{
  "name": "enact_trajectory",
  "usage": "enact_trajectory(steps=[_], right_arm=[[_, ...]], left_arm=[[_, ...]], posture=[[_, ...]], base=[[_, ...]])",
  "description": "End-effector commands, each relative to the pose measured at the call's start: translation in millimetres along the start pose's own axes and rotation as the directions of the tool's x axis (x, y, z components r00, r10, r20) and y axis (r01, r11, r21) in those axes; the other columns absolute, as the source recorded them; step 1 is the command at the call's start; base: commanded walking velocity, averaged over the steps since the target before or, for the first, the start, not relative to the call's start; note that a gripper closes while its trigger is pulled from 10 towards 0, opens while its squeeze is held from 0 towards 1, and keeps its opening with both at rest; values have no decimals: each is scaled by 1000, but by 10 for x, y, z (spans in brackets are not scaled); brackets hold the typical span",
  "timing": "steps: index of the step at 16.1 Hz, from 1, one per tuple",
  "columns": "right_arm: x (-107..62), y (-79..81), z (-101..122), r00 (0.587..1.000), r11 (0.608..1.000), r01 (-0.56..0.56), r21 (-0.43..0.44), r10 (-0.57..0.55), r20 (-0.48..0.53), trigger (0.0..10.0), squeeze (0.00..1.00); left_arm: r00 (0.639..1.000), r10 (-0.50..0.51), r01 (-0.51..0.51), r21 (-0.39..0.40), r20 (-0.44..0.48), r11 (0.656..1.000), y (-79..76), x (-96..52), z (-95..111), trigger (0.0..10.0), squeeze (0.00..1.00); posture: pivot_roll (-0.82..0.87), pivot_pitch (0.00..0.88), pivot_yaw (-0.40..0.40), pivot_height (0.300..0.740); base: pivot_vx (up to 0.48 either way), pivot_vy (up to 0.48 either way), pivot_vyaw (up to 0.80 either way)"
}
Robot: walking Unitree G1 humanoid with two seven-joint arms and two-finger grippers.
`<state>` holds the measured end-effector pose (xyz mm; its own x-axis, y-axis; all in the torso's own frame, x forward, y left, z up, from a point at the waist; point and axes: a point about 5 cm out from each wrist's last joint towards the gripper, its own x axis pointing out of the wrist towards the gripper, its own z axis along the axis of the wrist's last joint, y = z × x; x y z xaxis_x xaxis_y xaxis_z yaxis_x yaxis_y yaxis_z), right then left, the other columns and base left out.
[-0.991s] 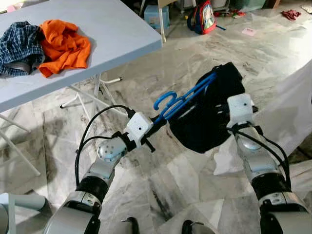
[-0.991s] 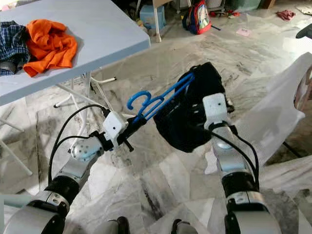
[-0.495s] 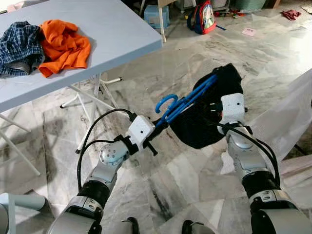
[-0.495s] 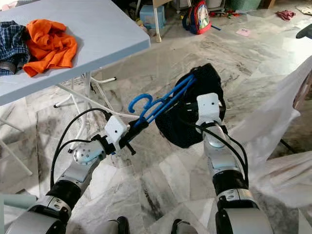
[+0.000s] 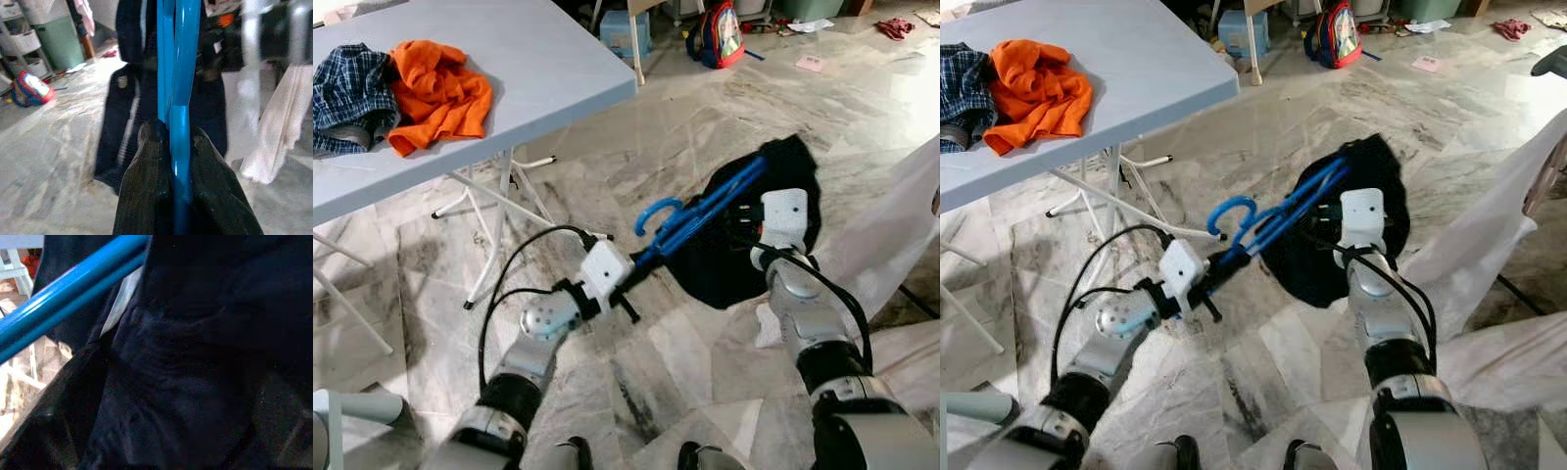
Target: Hang hanger
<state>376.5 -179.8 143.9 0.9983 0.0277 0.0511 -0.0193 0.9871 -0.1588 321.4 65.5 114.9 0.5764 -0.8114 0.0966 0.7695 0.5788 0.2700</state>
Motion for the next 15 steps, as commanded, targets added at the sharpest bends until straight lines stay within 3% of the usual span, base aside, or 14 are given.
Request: enact_trajectory(steps=[1, 2, 5, 15], right_arm=[[17, 20, 11, 1000, 1000, 9, 5, -9, 1, 4902, 0], [30, 2, 20, 1000, 1000, 24, 12, -24, 0, 0, 0], [41, -123, 6, 995, 994, 103, -21, -104, -13, 0, 0], [-58, -353, -87, 980, 980, 197, -20, -197, -4, 0, 0]], left_arm=[[999, -1, 1, 10, 45, 1000, 8, 1, 76, 0, 0], [998, -13, 14, -19, 56, 1000, -26, 3, 78, 0, 0], [997, -48, 51, -44, 61, 998, -135, -32, 62, 0, 0], [999, -30, 32, -50, 39, 998, -101, -42, 60, 0, 0]], posture=[[31, 196, 67, 740], [33, 197, 65, 740], [37, 199, 54, 740], [20, 198, 54, 740]], base=[[0, 0, 0], [0, 0, 0], [0, 0, 0], [0, 0, 0]])
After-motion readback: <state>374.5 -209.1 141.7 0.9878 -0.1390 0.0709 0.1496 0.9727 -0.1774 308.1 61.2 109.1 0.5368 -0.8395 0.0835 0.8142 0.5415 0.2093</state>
